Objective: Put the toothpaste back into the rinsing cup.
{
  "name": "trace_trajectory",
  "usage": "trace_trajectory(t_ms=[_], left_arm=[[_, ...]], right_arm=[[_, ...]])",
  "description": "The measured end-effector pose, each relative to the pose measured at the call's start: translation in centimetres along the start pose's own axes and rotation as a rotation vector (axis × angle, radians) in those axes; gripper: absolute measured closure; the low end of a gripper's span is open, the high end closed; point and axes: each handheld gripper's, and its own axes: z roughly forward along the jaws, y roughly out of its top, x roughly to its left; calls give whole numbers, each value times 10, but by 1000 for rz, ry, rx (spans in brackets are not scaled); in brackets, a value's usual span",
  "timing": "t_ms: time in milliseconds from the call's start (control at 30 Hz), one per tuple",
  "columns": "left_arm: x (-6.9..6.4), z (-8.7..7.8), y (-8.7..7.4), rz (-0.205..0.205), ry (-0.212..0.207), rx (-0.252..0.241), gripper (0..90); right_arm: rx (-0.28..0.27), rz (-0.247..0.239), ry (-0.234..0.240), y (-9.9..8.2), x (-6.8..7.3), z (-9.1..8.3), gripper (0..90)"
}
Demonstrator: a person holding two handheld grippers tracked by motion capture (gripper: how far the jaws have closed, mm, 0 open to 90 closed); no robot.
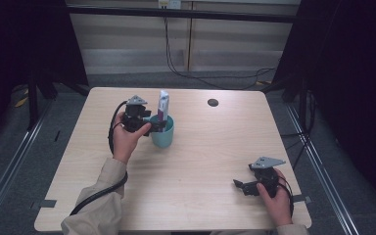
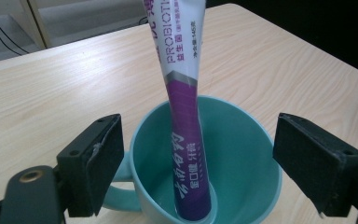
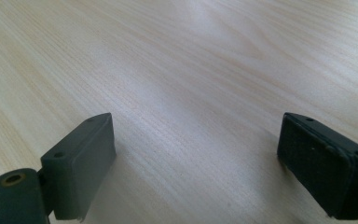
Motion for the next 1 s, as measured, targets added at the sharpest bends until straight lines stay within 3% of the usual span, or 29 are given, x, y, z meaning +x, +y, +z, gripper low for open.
trace_trajectory(t_ms=[200,1000], left_arm=[[0,-6,-2,22,-15,12,164],[-1,-30,-9,45,-42,44,164]], right_arm=[[0,0,0,0,0,0,105],[0,0,0,0,0,0,105]])
